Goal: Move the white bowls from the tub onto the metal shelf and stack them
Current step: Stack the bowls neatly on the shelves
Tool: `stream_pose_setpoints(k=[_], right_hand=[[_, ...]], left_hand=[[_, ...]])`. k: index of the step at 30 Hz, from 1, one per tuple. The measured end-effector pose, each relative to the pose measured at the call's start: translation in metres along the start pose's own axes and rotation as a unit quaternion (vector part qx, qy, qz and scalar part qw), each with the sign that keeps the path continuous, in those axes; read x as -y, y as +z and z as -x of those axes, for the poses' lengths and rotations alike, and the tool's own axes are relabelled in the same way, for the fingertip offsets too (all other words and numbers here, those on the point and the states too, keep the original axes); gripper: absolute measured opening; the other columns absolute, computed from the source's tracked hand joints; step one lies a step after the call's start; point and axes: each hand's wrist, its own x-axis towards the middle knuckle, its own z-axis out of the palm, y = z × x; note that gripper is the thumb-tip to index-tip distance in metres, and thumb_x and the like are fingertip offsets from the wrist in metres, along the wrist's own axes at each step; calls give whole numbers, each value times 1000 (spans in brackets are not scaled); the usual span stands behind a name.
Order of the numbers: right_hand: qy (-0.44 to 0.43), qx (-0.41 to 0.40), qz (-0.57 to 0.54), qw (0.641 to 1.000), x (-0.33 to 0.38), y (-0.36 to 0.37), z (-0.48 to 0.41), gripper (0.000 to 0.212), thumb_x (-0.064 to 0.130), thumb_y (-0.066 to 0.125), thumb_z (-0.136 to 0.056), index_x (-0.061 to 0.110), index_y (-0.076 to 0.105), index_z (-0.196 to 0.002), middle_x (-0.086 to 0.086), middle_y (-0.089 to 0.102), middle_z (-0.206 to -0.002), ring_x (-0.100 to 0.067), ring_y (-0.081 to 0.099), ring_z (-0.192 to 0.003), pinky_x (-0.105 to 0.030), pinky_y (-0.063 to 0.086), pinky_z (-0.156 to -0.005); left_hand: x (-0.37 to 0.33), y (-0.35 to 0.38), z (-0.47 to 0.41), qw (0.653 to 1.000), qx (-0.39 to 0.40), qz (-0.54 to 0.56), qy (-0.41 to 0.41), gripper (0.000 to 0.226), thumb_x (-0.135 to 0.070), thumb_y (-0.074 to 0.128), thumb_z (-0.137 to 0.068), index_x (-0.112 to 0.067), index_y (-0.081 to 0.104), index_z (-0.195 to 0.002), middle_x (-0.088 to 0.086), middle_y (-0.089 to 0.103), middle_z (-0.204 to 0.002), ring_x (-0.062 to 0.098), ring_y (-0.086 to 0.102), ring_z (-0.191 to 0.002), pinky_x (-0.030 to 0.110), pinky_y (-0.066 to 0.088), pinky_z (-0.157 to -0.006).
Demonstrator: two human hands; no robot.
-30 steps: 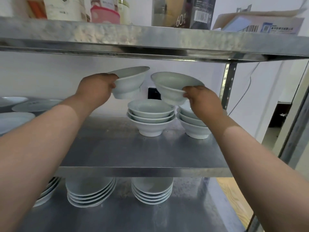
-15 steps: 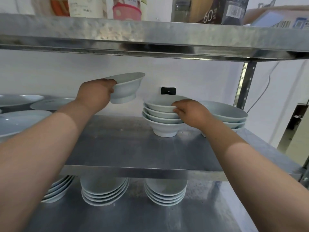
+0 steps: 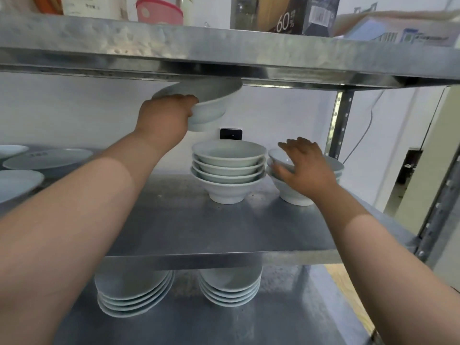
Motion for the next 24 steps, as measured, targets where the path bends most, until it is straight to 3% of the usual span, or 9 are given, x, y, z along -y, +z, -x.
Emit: stream_pose_setpoints(k=[3,5,8,11,15,17,19,22,24], right_hand=[[135,12,10,991,-37,-12,25,84,67,55,-84,17,37,-149,-14,33,-156,-33,22,-146,-46,20,-120],[223,45,-57,972,-50,-14,40,100,69,64,-77,19,24,-154,-12,20,-160,-30,17,-148,-43,20,-120],[283,50,-180,941,-66,-6,52,111,76,73,-63,25,27,-150,-2,32,-152,-24,36,-139,-44,36,-114],[274,48,-225,934,-74,-1,56,110,77,76,-59,29,31,-147,1,42,-147,-19,45,-133,-43,43,-109],[177,61,-77,979,-83,-5,64,92,58,85,-59,28,44,-135,-13,25,-153,-35,37,-137,-45,41,-108],[76,39,14,996,-94,-7,62,76,49,86,-60,22,54,-124,-15,35,-149,-39,36,-137,-50,38,-108],[10,89,55,994,-98,-15,50,61,39,81,-67,23,55,-120,-5,54,-129,-31,49,-125,-50,33,-109],[-25,185,112,976,-90,-30,27,42,36,78,-70,23,49,-98,2,58,-90,-27,59,-92,-36,42,-79],[-23,216,113,969,-85,-35,19,38,34,78,-72,22,47,-92,1,56,-84,-26,56,-83,-33,43,-63]], left_hand=[[-53,-1,-17,999,12,27,34,29,-6,49,-89,-17,59,-115,12,62,-104,33,58,-91,30,27,-64],[-89,1,-25,996,13,56,62,30,-5,51,-86,-17,59,-112,10,63,-104,33,58,-92,30,27,-64],[-141,6,-36,991,13,82,101,30,-8,49,-84,-19,58,-111,9,64,-110,34,60,-98,31,30,-65],[-183,17,-43,987,29,100,124,30,-13,46,-89,-22,58,-116,7,64,-115,34,60,-101,31,33,-67],[-210,40,-45,983,50,102,146,33,-7,47,-86,-20,58,-114,6,65,-108,32,61,-95,32,43,-66],[-214,43,-47,983,54,101,143,34,-6,48,-84,-19,57,-114,6,64,-107,32,60,-95,31,38,-63],[-215,40,-51,984,50,97,138,32,-7,49,-85,-17,57,-114,7,63,-108,31,59,-95,30,32,-64],[-214,36,-56,986,30,93,133,31,-9,49,-86,-17,57,-114,6,62,-108,31,58,-95,29,32,-64],[-213,36,-59,987,21,91,129,31,-7,49,-86,-17,58,-114,6,63,-108,32,58,-94,30,33,-64]])
